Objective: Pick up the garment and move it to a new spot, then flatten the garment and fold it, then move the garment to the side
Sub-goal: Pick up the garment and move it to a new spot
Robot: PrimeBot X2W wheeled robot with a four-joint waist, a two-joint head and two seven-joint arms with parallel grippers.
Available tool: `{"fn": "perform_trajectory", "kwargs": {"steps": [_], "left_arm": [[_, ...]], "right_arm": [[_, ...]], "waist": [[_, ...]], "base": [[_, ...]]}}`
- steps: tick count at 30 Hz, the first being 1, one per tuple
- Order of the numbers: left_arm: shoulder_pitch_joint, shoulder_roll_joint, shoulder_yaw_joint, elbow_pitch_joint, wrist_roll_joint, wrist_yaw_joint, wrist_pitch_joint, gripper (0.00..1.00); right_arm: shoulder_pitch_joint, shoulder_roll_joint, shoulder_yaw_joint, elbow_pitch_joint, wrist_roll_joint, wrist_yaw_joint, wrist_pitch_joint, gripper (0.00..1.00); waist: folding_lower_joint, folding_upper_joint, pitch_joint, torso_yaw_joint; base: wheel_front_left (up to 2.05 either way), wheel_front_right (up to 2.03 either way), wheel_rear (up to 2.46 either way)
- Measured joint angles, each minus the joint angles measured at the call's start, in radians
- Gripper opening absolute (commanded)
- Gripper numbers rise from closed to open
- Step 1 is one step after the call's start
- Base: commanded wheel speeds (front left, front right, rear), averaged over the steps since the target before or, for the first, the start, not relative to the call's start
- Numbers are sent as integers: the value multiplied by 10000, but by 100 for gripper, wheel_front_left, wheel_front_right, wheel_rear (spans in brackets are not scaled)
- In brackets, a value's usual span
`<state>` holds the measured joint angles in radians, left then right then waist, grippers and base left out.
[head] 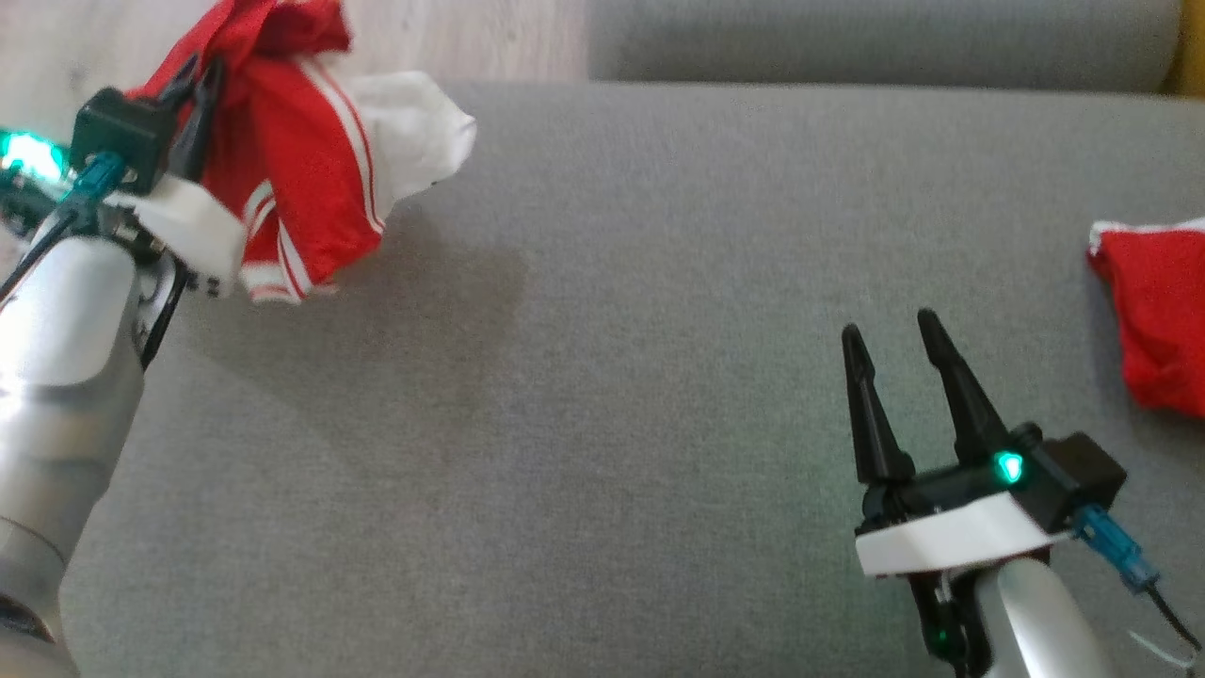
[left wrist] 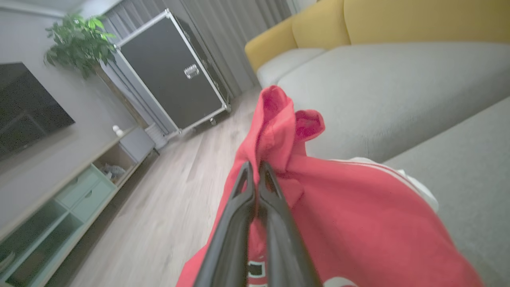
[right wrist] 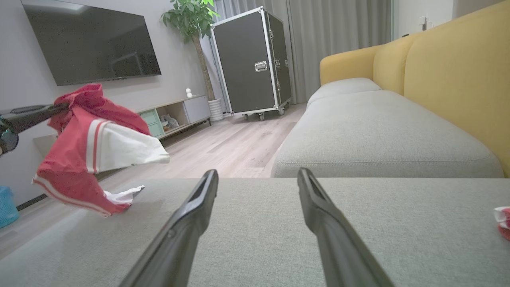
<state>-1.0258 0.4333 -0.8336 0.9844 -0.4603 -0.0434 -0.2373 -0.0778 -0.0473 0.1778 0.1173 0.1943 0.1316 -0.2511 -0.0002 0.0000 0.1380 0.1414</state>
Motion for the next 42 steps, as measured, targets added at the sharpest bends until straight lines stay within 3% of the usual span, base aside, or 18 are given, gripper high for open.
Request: {"fn": "perform_trajectory", "kwargs": {"steps": [8,16,23,32,39,40,42], "left_arm": [[35,531,514,-2982,487,441,-176,0],[668,943,165,-4531,654,337,123,0],[1110,857,-717,-5931,848,-15,627,0],[1554,234,-2096,-6610,1258,-537,637,0],[1339,-675,-2665,-5482,1534,-698,142,0],[1259,-813,-2731,-5279,1534,-717,107,99],[1123,-1122,-2773,-4859,1586,-719,2,100]], "right_arm": [[583,2,58,107,378,0,0,100],[747,8,244,94,614,0,0,100],[743,6,282,82,627,0,0,100],[576,4,456,35,627,0,0,100],[9,2,702,-81,686,0,0,100],[-11,2,709,-81,690,0,0,100],[-14,2,706,-77,700,0,0,100]], "waist": [[-1,0,-1081,323],[0,0,-1642,206],[2,0,-1552,-320],[2,0,-1125,-1529],[3,0,-544,-2799],[3,0,-464,-2931],[3,0,-325,-3157]], "base": [[0,0,0],[0,0,0],[0,0,0],[0,0,0],[0,0,0],[0,0,0],[0,0,0]]}}
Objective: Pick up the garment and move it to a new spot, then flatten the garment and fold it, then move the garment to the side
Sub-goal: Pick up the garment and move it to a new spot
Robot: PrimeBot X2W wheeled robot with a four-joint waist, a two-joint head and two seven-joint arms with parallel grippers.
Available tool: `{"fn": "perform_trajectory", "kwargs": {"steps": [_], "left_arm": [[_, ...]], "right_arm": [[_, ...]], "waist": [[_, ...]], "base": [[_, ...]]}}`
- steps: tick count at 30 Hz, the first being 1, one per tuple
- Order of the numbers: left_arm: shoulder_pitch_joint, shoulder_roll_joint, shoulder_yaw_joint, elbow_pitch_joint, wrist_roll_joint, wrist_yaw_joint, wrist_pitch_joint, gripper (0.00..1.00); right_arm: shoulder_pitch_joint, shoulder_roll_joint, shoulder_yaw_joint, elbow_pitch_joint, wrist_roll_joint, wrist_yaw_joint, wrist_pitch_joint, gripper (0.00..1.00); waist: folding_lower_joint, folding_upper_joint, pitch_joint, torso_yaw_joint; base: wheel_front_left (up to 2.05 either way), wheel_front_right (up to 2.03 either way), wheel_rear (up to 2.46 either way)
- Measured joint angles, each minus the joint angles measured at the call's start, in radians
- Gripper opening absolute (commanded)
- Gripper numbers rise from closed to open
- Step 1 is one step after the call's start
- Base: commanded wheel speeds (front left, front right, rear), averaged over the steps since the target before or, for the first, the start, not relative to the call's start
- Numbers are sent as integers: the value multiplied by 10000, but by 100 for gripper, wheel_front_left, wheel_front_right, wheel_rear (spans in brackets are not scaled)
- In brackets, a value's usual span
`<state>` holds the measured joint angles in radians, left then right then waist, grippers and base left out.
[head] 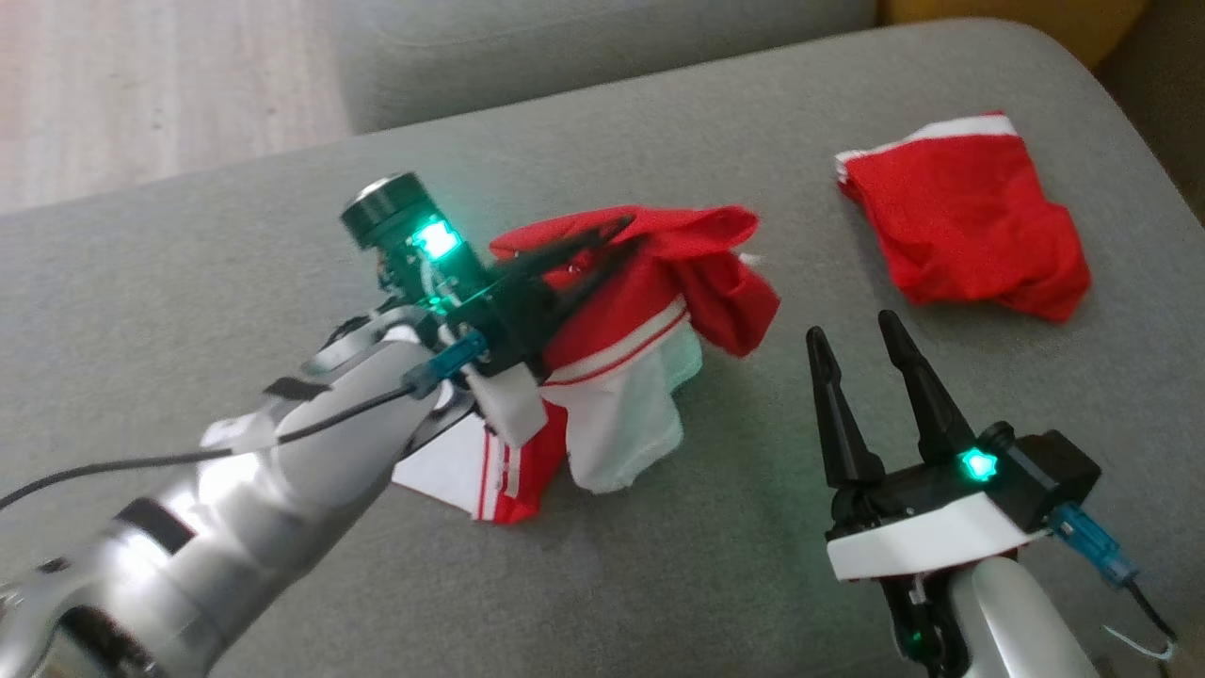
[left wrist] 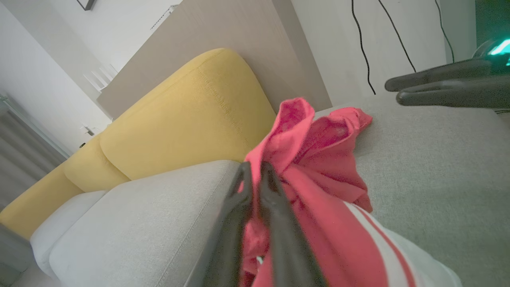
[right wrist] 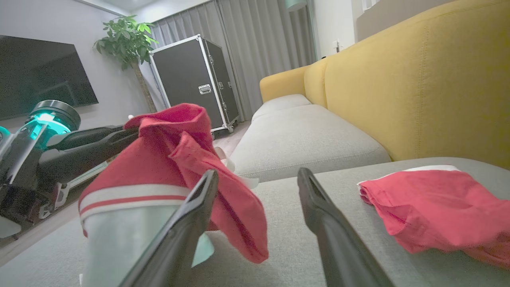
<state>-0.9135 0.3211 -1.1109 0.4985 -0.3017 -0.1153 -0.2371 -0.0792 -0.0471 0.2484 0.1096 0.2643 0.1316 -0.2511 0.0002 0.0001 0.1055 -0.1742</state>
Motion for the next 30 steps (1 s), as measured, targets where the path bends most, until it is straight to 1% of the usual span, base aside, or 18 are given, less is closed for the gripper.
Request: {"fn": "perform_trajectory", "kwargs": {"steps": [3,5,8,11,16,20,23,26,28,30], "left_arm": [[-124,-339,15,481,58,10,-123,100],[-109,-462,82,685,36,40,-150,100],[3,-441,522,775,-132,397,-155,100],[466,-320,1421,408,-579,951,-198,100],[2059,8,2548,-357,-1166,1595,-198,100],[3614,130,3264,-886,-1624,2008,-198,100],[4662,92,3724,-1319,-1810,2428,-196,100],[5741,-10,4178,-1691,-2065,2775,-196,100],[6464,-86,4385,-1814,-2180,2890,-196,100],[7030,-128,4510,-1822,-2180,2913,-196,100]], "right_arm": [[-7,-2,-50,4,0,0,0,100],[-9,-2,-211,10,0,0,0,100],[-3,-4,-351,19,-2,0,0,100],[36,0,-416,25,-10,0,0,100],[288,4,-943,56,-111,0,0,100],[564,6,-1638,69,-190,0,0,100],[719,6,-2082,94,-267,-2,0,100],[781,10,-2259,121,-280,0,0,100],[865,12,-2289,123,-280,0,0,100],[944,23,-2265,150,-280,0,0,100]], "waist": [[0,0,125,-188],[0,0,112,-130],[-1,0,-4,122],[-1,0,-177,489],[-2,0,-494,1287],[-3,0,-811,1981],[-3,0,-1047,2481],[-3,0,-1296,2868],[-4,0,-1459,3053],[-4,0,-1574,3167]], "base": [[0,0,0],[0,0,0],[0,0,0],[0,0,0],[0,0,0],[0,0,0],[0,0,0],[0,0,0],[0,0,0],[0,0,0]]}}
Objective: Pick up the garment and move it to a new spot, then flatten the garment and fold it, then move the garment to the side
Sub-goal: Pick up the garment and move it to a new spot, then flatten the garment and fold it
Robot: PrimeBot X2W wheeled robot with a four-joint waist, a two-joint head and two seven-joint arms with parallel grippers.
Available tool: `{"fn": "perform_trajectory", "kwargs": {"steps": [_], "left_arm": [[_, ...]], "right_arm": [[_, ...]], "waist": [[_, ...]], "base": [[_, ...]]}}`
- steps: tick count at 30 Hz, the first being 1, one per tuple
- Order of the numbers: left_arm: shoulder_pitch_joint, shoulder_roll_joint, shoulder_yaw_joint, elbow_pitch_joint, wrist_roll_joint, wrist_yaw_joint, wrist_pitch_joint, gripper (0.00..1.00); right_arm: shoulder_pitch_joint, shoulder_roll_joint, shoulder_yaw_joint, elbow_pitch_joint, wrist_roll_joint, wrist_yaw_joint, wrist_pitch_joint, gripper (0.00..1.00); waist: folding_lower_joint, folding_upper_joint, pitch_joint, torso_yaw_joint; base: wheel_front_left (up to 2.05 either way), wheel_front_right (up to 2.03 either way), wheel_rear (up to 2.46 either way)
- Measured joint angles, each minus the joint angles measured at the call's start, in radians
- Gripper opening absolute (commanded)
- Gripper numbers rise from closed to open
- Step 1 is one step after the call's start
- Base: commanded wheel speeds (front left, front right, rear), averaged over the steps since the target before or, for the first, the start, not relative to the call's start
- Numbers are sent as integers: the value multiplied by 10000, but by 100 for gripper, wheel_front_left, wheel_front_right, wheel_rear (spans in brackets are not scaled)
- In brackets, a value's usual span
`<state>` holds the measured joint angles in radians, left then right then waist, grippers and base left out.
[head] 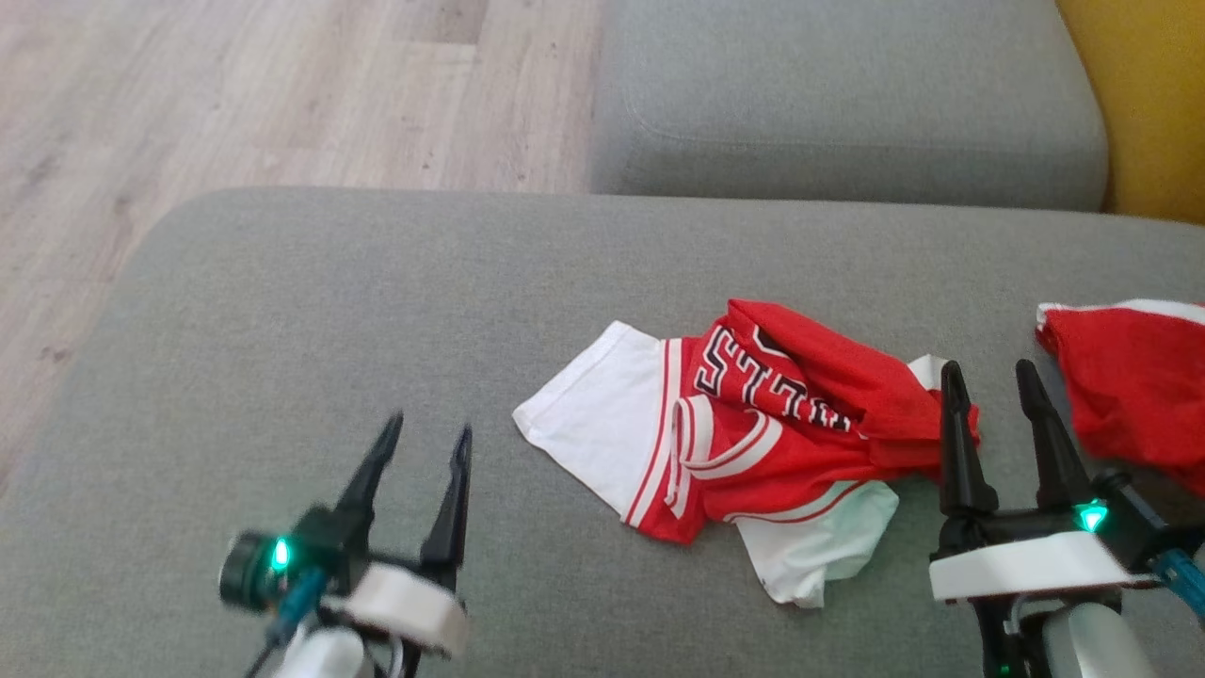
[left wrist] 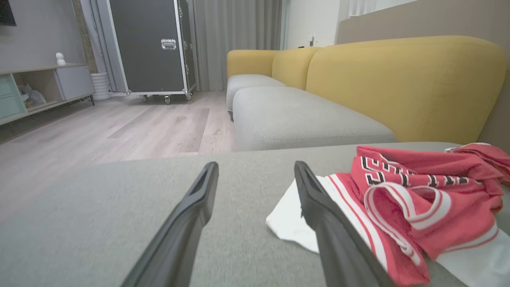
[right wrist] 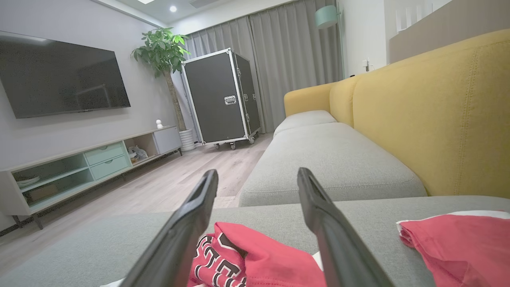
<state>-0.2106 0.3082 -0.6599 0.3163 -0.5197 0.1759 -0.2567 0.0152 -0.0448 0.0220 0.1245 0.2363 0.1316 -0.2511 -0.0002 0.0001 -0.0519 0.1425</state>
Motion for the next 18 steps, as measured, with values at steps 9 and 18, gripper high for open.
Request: {"fn": "perform_trajectory", "kwargs": {"steps": [9,18], "left_arm": [[23,-96,48,336,79,-238,111,100],[-1241,-529,-295,1873,-88,-441,1944,100]], "right_arm": [[1,2,330,12,2,0,0,100],[-117,-2,364,-50,-2,0,0,100]], "waist": [[2,0,123,-287],[4,0,1011,-1038]], "base": [[0,0,0],[0,0,0]]}}
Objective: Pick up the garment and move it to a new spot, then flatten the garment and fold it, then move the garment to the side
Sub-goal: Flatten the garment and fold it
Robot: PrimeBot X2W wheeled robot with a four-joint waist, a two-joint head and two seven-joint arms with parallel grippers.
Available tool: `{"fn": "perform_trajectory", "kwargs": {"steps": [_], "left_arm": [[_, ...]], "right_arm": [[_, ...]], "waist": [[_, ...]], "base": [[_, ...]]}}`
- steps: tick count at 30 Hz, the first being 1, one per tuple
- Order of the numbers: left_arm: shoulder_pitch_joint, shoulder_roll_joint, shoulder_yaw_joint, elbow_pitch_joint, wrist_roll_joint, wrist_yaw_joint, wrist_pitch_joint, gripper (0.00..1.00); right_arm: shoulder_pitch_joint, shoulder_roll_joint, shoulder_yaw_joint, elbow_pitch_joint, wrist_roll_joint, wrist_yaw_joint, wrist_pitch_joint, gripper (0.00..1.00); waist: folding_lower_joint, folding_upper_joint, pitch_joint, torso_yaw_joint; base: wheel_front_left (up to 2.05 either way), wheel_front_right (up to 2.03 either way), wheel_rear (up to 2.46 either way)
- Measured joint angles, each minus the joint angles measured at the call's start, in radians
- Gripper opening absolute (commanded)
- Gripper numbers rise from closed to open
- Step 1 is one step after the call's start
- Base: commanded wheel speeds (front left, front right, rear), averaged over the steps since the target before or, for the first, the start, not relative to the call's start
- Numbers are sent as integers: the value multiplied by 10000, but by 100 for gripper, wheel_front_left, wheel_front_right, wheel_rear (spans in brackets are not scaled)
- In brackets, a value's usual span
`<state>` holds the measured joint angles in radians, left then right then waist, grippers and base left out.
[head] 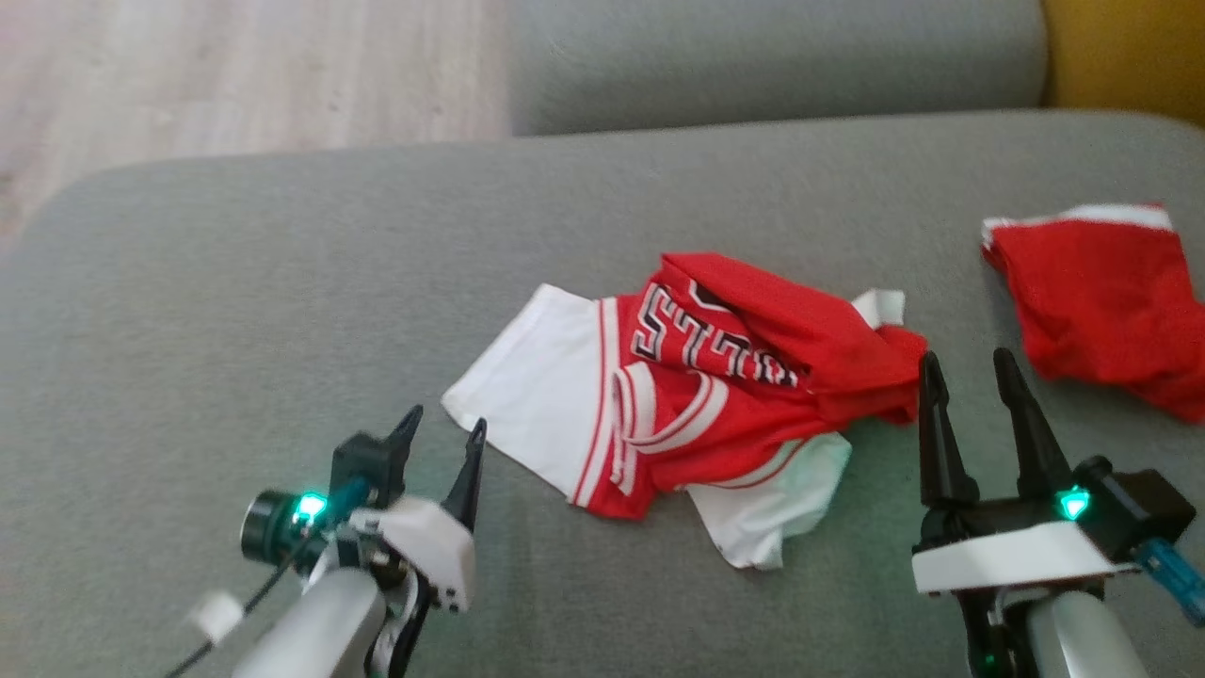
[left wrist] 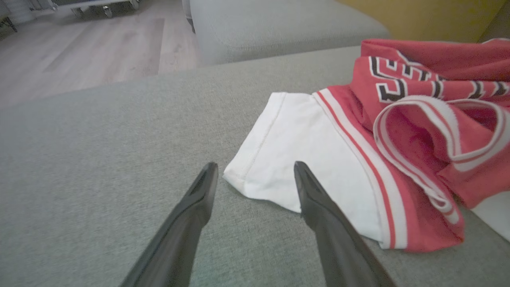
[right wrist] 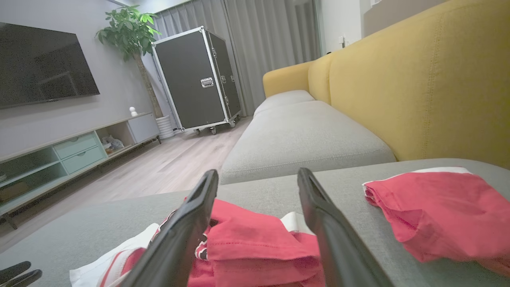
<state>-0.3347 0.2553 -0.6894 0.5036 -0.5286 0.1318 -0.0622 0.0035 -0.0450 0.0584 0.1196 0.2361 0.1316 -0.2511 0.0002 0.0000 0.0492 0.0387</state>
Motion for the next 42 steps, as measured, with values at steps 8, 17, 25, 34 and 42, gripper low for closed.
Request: {"fn": "perform_trajectory", "kwargs": {"steps": [8,17,25,34,42], "left_arm": [[-1119,-251,-207,1601,0,104,1325,100],[-1718,-343,-477,2328,-96,-550,2015,0],[-1756,-221,-635,2347,-73,-798,1858,0],[-2956,953,-472,2100,500,-702,838,0],[-4957,1927,-464,2357,1162,-1112,784,0]], "right_arm": [[-429,0,56,-109,0,-2,0,100],[-466,-2,59,-107,0,-2,0,100],[-533,-2,54,-111,2,0,0,100],[-533,-2,190,-117,42,0,0,100],[-624,-2,393,-121,167,0,0,100]], "waist": [[0,0,762,-787],[-2,0,1020,-1256],[-2,0,847,-1213],[-2,0,847,-1271],[-2,0,1057,-1516]], "base": [[0,0,0],[0,0,0],[0,0,0],[0,0,0],[0,0,0]]}}
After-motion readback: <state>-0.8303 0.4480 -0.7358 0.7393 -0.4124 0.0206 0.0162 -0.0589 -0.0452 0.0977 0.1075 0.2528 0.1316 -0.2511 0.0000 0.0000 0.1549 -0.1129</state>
